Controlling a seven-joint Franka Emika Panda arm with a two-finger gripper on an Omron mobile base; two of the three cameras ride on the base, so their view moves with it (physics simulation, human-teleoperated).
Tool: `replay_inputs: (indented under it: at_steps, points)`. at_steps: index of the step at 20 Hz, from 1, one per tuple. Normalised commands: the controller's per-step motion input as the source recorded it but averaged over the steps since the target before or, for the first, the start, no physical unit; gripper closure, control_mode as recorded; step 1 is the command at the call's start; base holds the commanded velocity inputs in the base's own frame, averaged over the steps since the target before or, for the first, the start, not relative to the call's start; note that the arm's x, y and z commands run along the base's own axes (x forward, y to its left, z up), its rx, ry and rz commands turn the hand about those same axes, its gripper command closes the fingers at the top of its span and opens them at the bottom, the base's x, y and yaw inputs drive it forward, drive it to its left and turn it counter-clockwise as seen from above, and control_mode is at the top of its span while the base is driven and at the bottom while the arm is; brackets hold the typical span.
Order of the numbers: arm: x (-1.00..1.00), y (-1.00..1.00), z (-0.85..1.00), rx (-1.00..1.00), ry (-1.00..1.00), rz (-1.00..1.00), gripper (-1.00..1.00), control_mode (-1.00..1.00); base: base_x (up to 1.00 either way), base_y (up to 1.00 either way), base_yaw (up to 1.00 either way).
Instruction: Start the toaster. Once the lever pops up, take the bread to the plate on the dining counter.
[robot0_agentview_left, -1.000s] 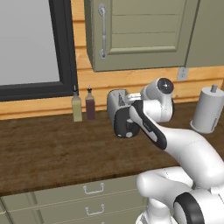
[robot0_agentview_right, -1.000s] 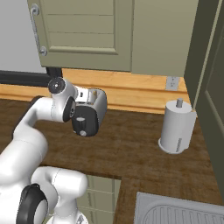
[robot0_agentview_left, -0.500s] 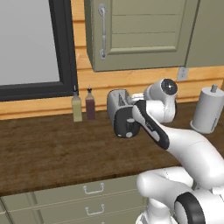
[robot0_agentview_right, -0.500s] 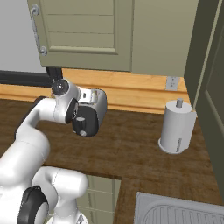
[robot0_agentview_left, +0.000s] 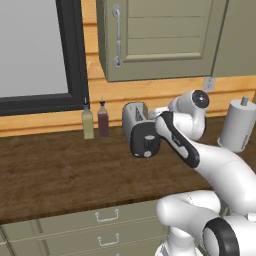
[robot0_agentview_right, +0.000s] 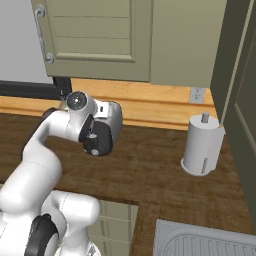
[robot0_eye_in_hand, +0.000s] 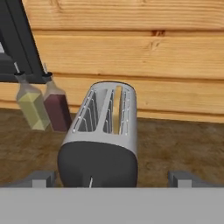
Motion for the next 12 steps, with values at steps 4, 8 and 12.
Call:
replay_inputs:
  at_steps: [4,8,12]
  points:
    - [0.11,0.0,-0.01,0.0,0.0,0.16,-1.0,-1.0,0.0,0.0,0.0]
    - [0.06,0.0,-0.01,0.0,0.0,0.16,-1.0,-1.0,0.0,0.0,0.0]
    - [0.05,0.0,-0.02,0.0,0.0,0.09,-1.0,-1.0,0.0,0.0,0.0]
